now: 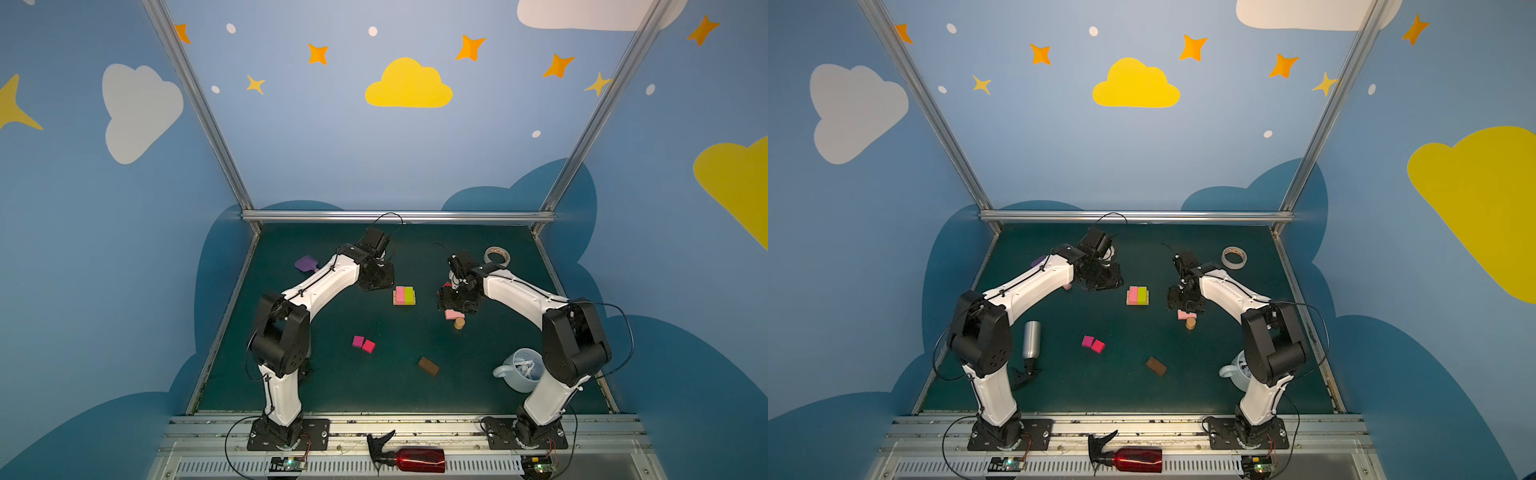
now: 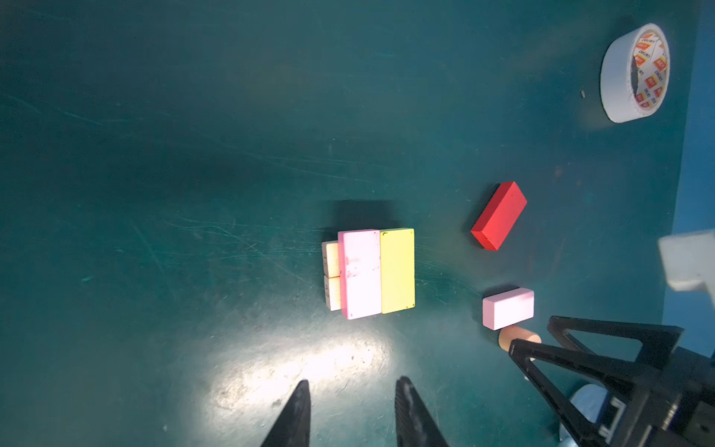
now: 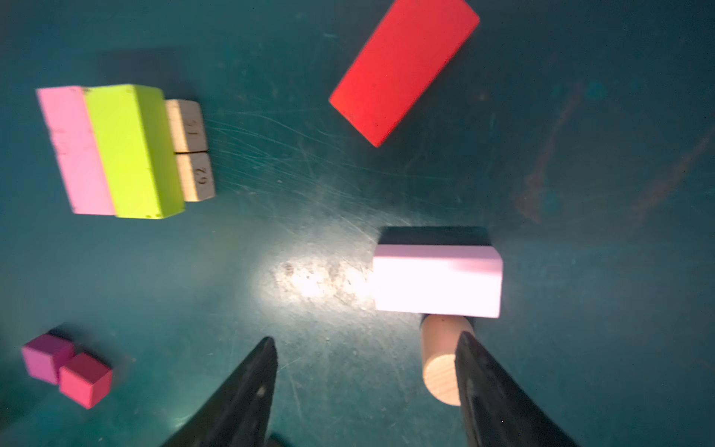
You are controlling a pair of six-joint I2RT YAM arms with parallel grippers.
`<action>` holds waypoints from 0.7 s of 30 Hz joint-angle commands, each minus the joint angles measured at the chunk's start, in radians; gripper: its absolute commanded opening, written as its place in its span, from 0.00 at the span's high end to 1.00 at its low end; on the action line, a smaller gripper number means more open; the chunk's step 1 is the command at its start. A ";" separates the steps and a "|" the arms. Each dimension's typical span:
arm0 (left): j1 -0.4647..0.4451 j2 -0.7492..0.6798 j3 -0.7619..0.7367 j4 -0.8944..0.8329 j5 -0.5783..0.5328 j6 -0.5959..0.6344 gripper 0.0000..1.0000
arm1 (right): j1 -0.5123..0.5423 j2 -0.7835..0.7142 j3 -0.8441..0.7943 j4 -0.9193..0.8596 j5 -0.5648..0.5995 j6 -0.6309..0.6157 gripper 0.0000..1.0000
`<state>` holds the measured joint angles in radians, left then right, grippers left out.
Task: Build the wood block tower
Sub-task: 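Move the right gripper over the light pink block beside the wooden cylinder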
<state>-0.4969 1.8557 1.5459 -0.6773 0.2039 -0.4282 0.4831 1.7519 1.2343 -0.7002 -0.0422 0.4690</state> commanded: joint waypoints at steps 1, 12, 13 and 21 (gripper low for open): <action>-0.003 -0.039 -0.013 -0.003 -0.040 0.017 0.63 | 0.024 0.001 -0.022 -0.010 0.061 0.016 0.27; -0.004 -0.044 -0.030 -0.001 -0.043 0.017 0.63 | 0.010 0.033 -0.029 0.022 0.120 0.013 0.21; -0.004 -0.044 -0.033 -0.001 -0.043 0.014 0.62 | 0.006 0.037 -0.027 0.024 0.122 0.010 0.21; -0.005 -0.036 -0.027 -0.004 -0.042 0.014 0.63 | -0.010 0.073 -0.031 0.065 0.118 -0.015 0.21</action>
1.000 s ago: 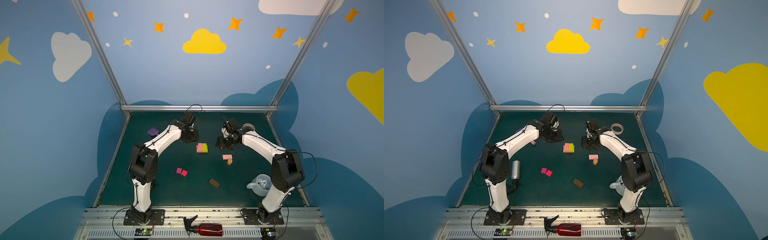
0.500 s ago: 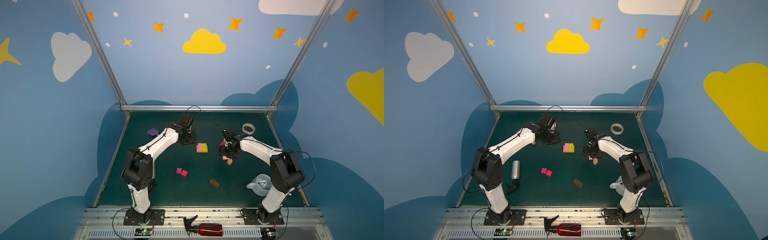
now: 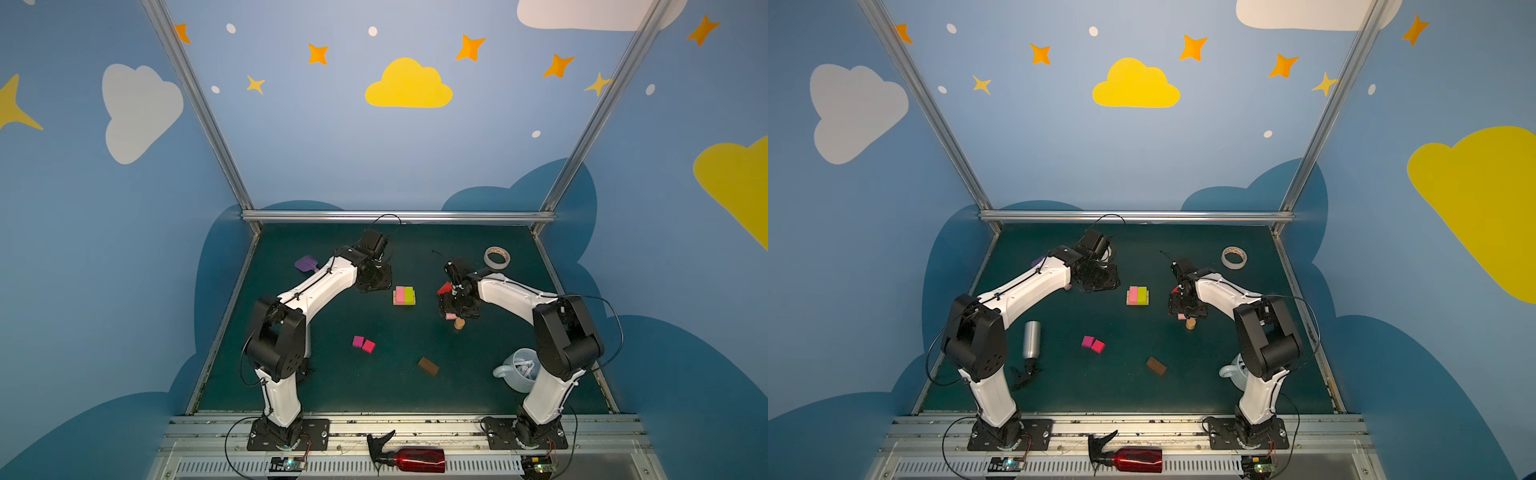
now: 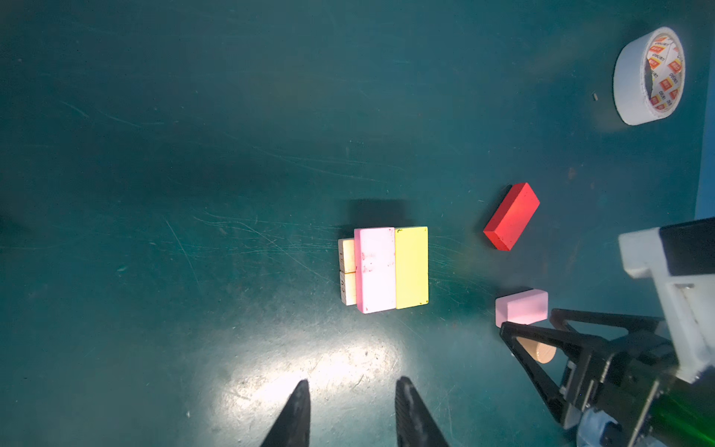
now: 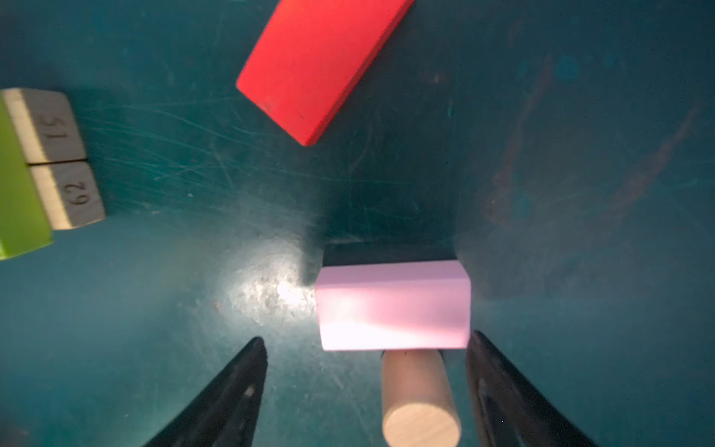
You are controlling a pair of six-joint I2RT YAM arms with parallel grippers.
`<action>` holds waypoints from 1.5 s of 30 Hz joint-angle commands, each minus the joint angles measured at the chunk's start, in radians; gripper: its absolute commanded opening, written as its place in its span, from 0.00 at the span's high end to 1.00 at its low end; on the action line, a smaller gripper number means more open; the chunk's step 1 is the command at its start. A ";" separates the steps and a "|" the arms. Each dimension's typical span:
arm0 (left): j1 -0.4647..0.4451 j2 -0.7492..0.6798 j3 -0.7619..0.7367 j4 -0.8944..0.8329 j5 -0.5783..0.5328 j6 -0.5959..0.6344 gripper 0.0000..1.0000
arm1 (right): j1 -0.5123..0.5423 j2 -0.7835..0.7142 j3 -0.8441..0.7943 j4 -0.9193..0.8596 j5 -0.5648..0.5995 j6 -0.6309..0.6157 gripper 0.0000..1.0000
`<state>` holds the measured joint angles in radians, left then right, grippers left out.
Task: Build the wood block tower
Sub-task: 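Move the right gripper over the light pink block beside the wooden cylinder, then lower the right gripper and grasp the light pink block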
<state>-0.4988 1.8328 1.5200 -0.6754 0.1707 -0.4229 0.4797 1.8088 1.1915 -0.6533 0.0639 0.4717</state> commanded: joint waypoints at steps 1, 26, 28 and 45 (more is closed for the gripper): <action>-0.004 -0.012 -0.001 -0.006 -0.010 0.008 0.63 | -0.007 0.014 0.005 0.032 0.015 -0.021 0.21; -0.024 0.037 0.048 -0.040 -0.030 0.011 0.64 | -0.052 0.069 0.006 0.056 -0.051 -0.086 0.23; -0.024 0.038 0.047 -0.041 -0.031 0.012 0.64 | -0.051 0.069 0.003 0.054 -0.053 -0.080 0.24; -0.024 0.044 0.046 -0.038 -0.033 0.015 0.64 | -0.012 0.072 0.029 -0.001 -0.002 -0.072 0.27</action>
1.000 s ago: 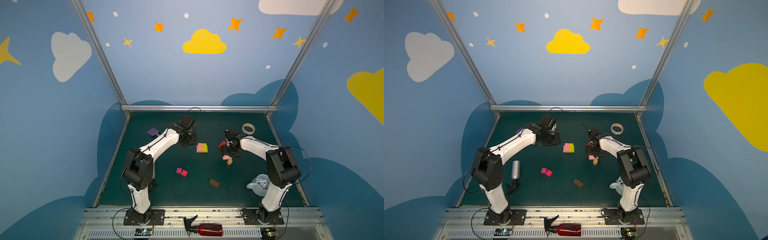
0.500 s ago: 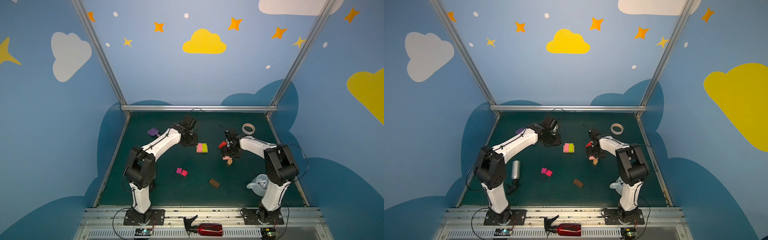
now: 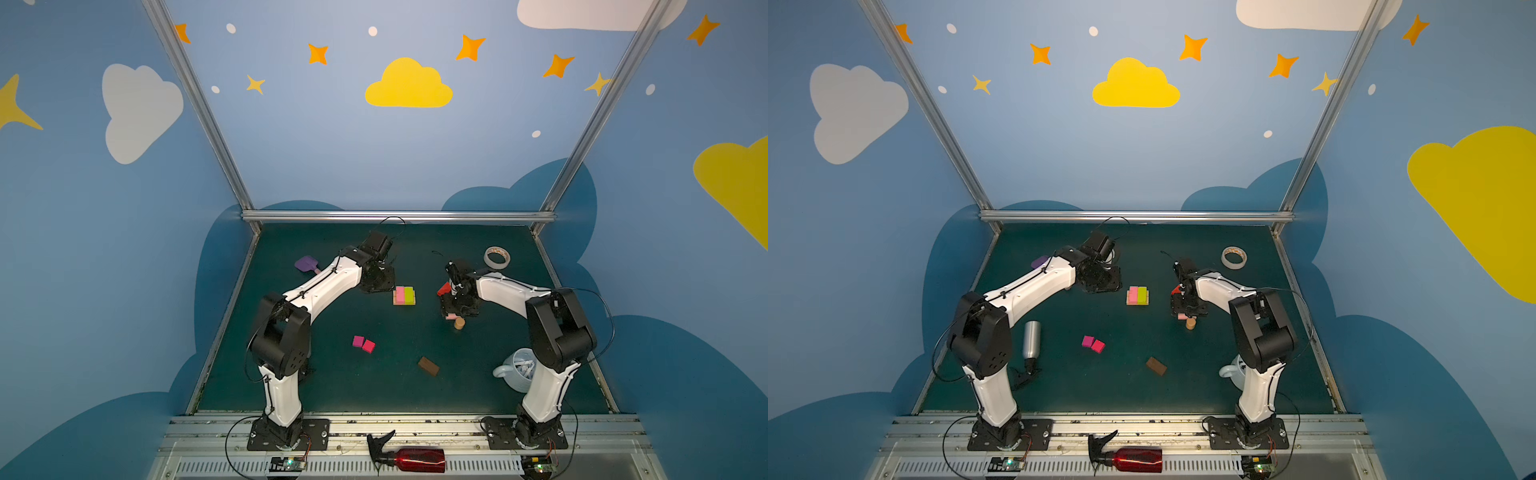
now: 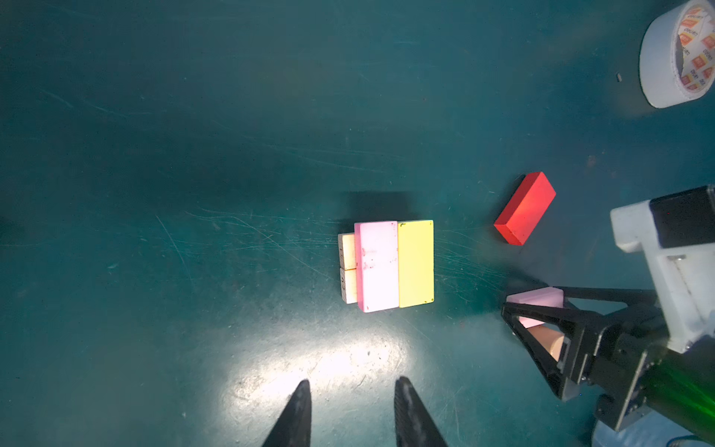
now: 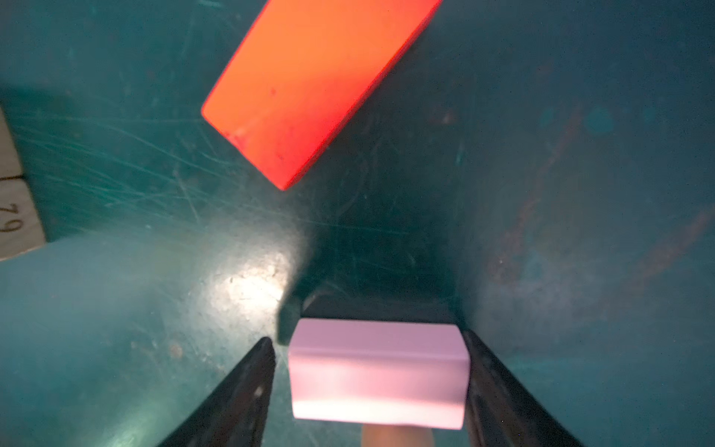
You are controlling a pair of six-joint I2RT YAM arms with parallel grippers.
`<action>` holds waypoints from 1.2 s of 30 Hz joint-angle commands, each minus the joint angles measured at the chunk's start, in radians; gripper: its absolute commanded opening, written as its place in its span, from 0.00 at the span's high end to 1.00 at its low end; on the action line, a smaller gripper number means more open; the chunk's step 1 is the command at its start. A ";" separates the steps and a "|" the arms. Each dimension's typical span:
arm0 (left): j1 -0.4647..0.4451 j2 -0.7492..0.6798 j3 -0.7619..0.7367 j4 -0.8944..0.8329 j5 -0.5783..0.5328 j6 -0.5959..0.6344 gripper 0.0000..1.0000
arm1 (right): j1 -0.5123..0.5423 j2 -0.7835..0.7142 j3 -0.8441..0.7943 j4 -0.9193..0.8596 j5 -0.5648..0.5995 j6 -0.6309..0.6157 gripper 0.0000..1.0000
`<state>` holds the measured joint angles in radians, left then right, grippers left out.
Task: Build the wood block tower
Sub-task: 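Lower the right gripper and grasp the light pink block, then carry the light pink block toward the block group while the left arm draws back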
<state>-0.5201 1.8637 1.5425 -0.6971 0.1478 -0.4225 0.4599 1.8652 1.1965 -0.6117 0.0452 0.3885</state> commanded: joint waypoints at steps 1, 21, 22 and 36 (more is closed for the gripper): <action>-0.004 0.015 0.024 -0.016 -0.009 0.014 0.64 | 0.009 0.015 0.025 -0.046 0.022 0.013 0.27; 0.000 0.002 0.022 -0.016 -0.033 0.017 0.64 | 0.031 0.019 0.106 -0.124 0.031 0.033 0.52; 0.002 -0.005 0.020 -0.015 -0.034 0.017 0.64 | 0.037 0.016 0.126 -0.143 0.035 0.036 0.52; 0.098 -0.169 -0.146 0.037 -0.062 -0.029 0.64 | 0.139 0.123 0.511 -0.380 0.028 0.119 0.53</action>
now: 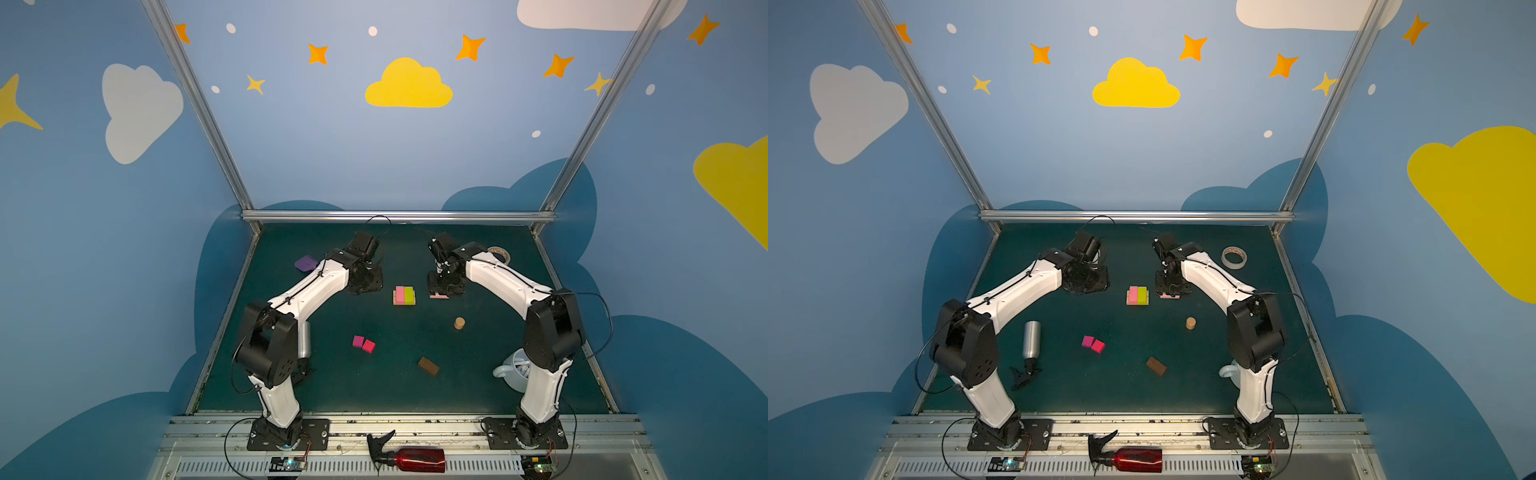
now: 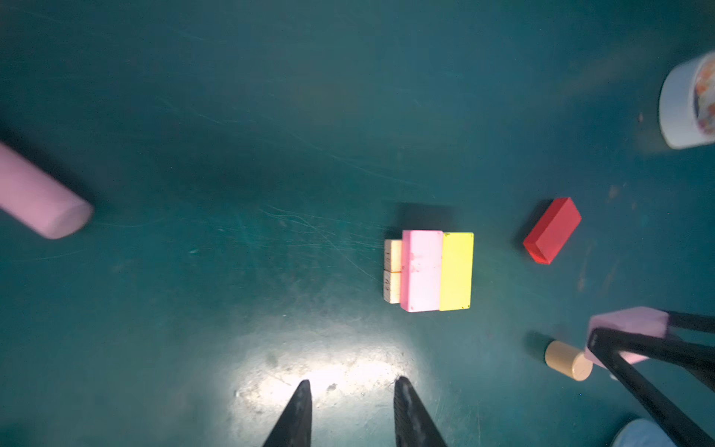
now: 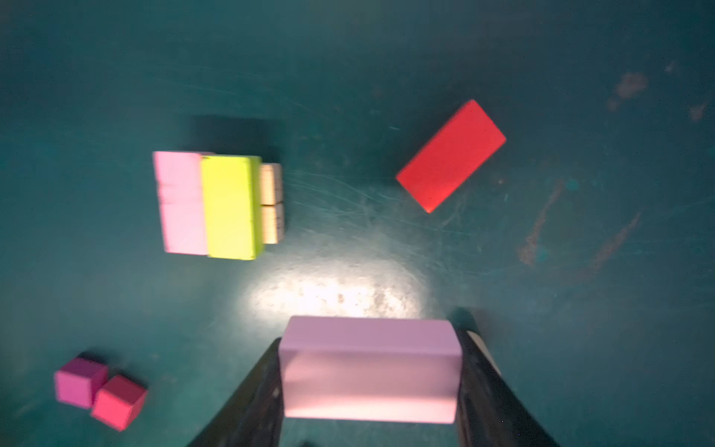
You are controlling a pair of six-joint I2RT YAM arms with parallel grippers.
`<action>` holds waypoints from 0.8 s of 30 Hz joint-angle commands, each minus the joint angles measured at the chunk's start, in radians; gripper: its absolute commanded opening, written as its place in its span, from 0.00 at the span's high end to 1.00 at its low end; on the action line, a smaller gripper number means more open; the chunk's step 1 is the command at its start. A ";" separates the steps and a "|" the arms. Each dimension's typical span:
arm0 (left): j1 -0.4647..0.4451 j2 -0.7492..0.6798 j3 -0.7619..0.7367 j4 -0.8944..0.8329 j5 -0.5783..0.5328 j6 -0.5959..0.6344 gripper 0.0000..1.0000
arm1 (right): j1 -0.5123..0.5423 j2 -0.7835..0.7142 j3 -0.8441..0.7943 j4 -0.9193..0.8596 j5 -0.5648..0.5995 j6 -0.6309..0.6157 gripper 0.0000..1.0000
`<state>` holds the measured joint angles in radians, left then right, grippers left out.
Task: Build the wood block tower
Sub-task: 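Carry the light pink block toward the block group while the left arm draws back, then lower the light pink block against the magenta and lime-green blocks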
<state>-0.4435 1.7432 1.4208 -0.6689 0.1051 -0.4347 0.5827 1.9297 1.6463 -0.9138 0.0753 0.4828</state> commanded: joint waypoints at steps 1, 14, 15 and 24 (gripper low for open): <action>0.029 -0.063 -0.038 0.013 -0.019 -0.016 0.64 | 0.024 0.085 0.100 -0.092 -0.002 0.026 0.53; 0.086 -0.164 -0.143 0.037 -0.007 -0.025 0.63 | 0.094 0.339 0.433 -0.181 -0.013 0.095 0.53; 0.090 -0.169 -0.148 0.037 -0.006 -0.025 0.63 | 0.096 0.352 0.450 -0.187 -0.013 0.099 0.53; 0.108 -0.196 -0.177 0.043 0.002 -0.026 0.63 | 0.122 0.456 0.597 -0.241 0.019 0.118 0.52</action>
<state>-0.3416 1.5734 1.2499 -0.6270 0.1005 -0.4572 0.6964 2.3520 2.1990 -1.0977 0.0692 0.5831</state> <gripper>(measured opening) 0.374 0.586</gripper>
